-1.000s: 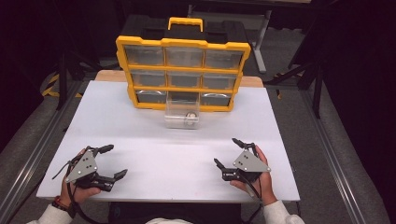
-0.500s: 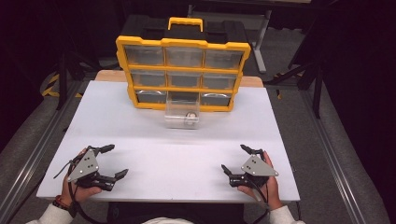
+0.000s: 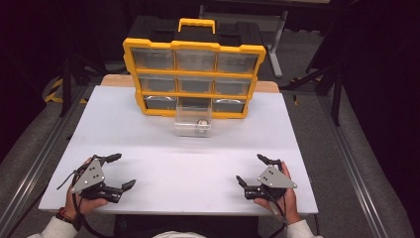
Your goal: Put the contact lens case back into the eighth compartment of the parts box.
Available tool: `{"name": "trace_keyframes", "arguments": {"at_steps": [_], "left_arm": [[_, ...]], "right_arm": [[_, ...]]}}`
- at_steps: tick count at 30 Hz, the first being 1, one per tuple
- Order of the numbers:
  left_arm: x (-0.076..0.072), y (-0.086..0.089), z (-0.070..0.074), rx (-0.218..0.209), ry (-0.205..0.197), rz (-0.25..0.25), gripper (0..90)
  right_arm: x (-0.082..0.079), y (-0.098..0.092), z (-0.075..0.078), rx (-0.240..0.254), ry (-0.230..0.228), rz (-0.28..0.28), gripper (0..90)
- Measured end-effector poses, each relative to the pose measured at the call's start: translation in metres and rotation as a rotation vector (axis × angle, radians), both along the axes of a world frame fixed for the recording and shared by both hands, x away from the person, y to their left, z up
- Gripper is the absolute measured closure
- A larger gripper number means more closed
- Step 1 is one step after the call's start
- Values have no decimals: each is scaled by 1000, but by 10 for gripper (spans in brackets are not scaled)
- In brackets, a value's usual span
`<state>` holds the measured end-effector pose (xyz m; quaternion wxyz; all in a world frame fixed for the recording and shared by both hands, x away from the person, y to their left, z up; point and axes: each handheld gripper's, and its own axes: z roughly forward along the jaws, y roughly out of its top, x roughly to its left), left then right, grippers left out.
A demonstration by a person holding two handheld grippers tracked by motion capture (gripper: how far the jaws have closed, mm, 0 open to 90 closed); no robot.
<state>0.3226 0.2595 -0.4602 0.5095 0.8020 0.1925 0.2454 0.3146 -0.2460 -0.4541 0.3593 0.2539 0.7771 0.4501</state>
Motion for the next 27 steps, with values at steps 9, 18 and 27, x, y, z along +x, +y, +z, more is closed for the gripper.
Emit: {"name": "trace_keyframes", "arguments": {"at_steps": [9, 18, 27], "left_arm": [[-2, 2, 0, -10, 5, -2, 64], [-1, 1, 0, -8, 2, -4, 64], [0, 2, 0, -11, 6, 2, 64]], "right_arm": [[-1, 4, 3, 14, -4, -7, 67], [-1, 4, 3, 14, -3, -6, 68], [-3, 4, 6, 16, -28, -11, 74]]}}
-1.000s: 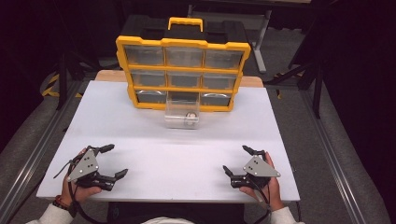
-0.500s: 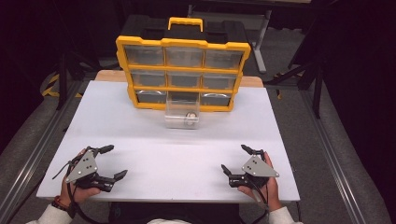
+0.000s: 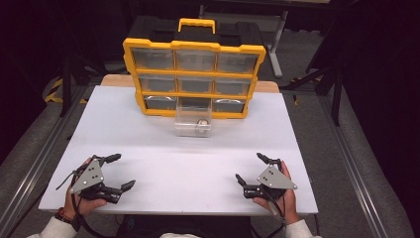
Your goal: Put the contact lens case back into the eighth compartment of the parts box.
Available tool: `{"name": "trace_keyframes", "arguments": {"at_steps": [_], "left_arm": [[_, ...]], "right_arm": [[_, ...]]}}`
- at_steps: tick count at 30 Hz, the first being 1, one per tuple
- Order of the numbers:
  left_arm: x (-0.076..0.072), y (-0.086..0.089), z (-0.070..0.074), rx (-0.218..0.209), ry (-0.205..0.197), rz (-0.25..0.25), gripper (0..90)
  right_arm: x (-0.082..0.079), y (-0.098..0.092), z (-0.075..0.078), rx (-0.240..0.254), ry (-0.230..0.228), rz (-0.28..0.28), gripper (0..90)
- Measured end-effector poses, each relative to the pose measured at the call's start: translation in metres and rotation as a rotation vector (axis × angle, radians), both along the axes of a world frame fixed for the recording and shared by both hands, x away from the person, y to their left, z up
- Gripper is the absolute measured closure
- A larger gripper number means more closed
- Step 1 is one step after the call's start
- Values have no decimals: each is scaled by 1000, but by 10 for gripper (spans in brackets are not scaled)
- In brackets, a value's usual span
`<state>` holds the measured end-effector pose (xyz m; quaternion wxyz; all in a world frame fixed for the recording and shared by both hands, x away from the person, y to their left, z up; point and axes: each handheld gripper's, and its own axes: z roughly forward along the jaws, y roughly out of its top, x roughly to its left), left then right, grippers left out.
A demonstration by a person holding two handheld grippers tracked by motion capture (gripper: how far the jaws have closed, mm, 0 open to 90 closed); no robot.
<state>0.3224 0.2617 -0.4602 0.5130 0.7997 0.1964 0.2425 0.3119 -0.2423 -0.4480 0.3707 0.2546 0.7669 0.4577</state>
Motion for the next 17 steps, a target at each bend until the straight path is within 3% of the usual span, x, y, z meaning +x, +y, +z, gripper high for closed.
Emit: {"name": "trace_keyframes", "arguments": {"at_steps": [7, 17], "left_arm": [[1, 0, 1, 8, -5, -1, 64], [1, 0, 0, 15, 1, -1, 65]], "right_arm": [[0, -2, 0, 10, 19, 5, 82], [-1, -4, 2, 29, -14, -26, 98]]}}
